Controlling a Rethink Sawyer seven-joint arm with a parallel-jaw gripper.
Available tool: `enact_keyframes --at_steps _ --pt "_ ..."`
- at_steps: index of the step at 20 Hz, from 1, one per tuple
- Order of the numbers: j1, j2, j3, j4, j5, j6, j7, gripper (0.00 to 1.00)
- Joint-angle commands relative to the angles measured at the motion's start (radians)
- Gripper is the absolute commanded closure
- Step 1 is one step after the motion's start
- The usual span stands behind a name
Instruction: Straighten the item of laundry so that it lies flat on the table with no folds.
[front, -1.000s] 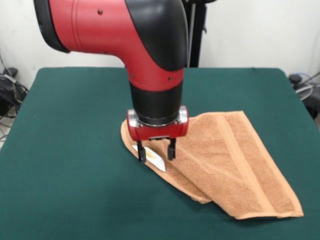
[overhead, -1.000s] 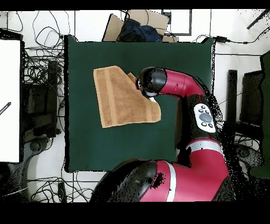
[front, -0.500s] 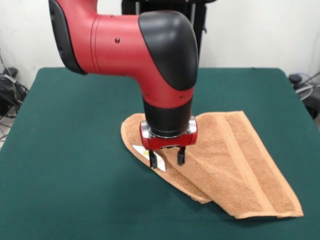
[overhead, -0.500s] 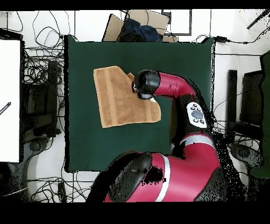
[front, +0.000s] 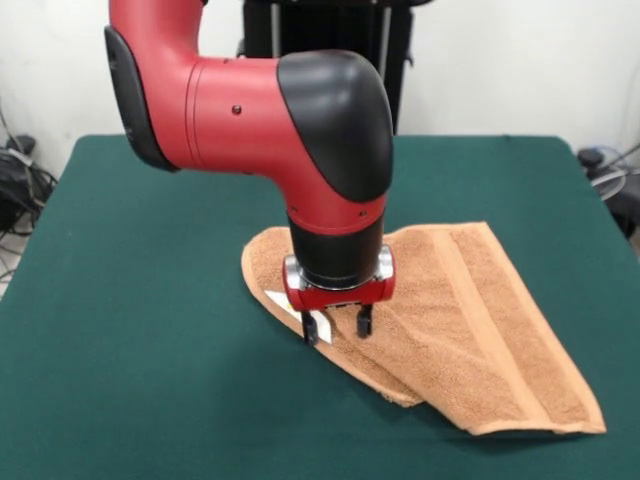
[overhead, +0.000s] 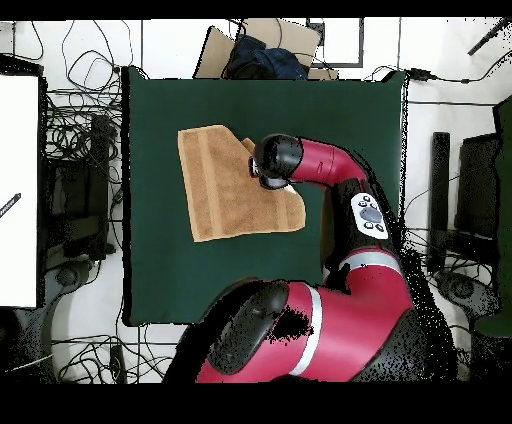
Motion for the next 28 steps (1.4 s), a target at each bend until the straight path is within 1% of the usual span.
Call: enact_keyframes --at_steps 1,4,6,10,13,15,18,21,28 --pt "0.014 0.013 -0.016 -0.011 0.014 0.01 0.169 0.0" --pt "0.014 -0.031 -0.023 -0.008 0.017 0.051 0.163 0.0" --pt "0.012 -0.045 -0.022 -0.009 0.019 0.068 0.156 0.0" --pt "0.009 -0.054 -0.017 -0.002 0.028 0.079 0.161 0.0" --pt "0.007 -0.09 -0.014 0.037 0.038 0.064 0.175 0.0" --pt "0.01 -0.132 -0.019 0.051 0.044 0.083 0.176 0.0" --pt "0.011 -0.162 -0.022 0.026 0.048 0.146 0.159 0.0" --pt "0.005 -0.157 -0.014 0.017 0.049 0.159 0.152 0.0" --pt "-0.015 -0.083 0.002 0.049 0.044 0.07 0.16 0.0"
